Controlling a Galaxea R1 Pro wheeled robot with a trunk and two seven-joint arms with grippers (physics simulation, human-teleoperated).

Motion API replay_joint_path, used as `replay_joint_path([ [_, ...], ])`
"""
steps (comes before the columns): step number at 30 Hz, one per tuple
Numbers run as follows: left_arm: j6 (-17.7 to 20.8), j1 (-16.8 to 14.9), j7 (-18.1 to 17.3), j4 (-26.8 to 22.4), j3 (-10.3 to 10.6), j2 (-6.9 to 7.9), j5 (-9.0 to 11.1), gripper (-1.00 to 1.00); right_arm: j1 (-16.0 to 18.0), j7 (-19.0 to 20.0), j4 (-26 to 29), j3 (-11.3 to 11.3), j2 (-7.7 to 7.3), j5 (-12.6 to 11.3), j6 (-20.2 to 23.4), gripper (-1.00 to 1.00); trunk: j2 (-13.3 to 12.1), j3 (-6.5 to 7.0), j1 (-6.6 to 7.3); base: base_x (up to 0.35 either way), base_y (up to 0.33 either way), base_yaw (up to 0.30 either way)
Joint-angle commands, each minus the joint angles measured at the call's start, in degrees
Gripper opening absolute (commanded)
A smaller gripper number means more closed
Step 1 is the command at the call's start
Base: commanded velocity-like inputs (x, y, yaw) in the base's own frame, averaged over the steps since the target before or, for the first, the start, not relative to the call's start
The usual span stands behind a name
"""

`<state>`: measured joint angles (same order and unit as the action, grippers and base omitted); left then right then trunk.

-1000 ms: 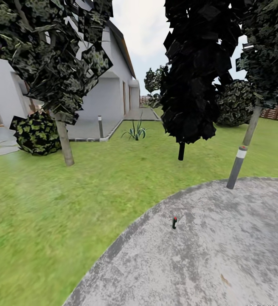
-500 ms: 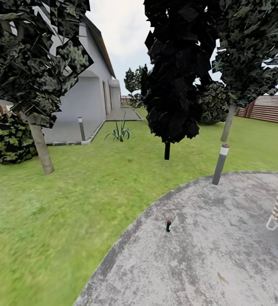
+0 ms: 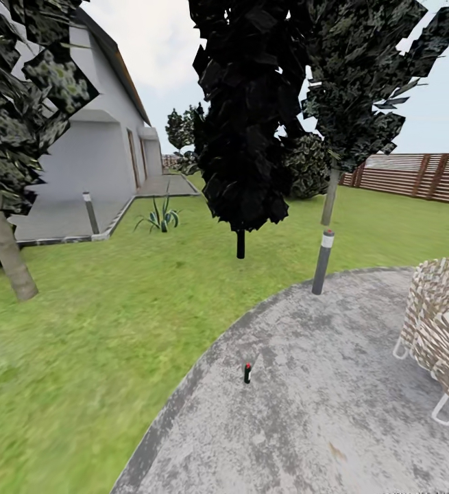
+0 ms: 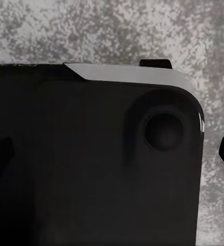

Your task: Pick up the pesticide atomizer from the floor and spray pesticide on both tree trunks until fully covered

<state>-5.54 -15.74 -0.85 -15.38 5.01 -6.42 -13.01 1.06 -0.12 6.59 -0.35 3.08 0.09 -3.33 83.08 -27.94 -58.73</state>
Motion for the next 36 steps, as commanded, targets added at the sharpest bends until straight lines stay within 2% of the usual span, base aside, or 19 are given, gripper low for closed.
replay_joint_path([
  [1,0.0,0.0,0.02,0.0,0.0,0.0,-0.01,1.0,0.0,-0.01,0.0,0.0,0.0,0.0,0.0,1.0,0.0,0.0,0.0,0.186,-0.231,-0.286],
  [11,-0.08,-0.05,0.17,-0.09,-0.05,0.2,0.12,1.0,-0.01,0.01,0.0,0.0,0.0,0.0,-0.01,1.0,0.0,0.0,0.0,0.207,-0.221,-0.286],
  [22,0.21,-0.12,0.84,-4.75,-0.07,0.0,0.29,1.0,0.0,0.02,0.02,0.0,0.0,0.0,0.01,1.0,0.0,0.0,0.0,0.289,-0.09,-0.286],
  [25,0.69,-1.18,0.99,-7.12,-0.24,-0.03,0.67,1.0,0.01,0.02,0.07,0.0,0.06,0.0,0.05,1.0,0.0,0.0,0.0,0.054,-0.004,-0.286],
  [27,1.27,-3.14,0.96,-8.06,-0.36,-0.16,1.23,1.0,0.04,0.02,0.08,0.0,0.08,0.0,0.07,1.0,0.0,0.0,0.0,0.017,-0.001,-0.286],
  [28,2.99,-5.15,0.94,-8.34,-0.46,-0.27,1.7,1.0,0.05,0.03,0.08,0.04,0.08,0.0,0.08,1.0,0.0,0.0,0.0,0.005,0.0,-0.286],
  [30,4.95,-6.5,0.99,-8.45,-0.5,-0.26,2.1,1.0,0.03,0.03,0.09,0.04,0.09,0.0,0.05,1.0,0.0,0.0,0.0,0.002,0.0,-0.283],
  [36,6.2,-7.19,1.1,-8.28,-0.91,0.39,4.68,1.0,0.0,0.03,0.13,0.0,0.09,0.0,0.0,1.0,0.0,0.0,0.0,0.001,0.0,-0.174],
])
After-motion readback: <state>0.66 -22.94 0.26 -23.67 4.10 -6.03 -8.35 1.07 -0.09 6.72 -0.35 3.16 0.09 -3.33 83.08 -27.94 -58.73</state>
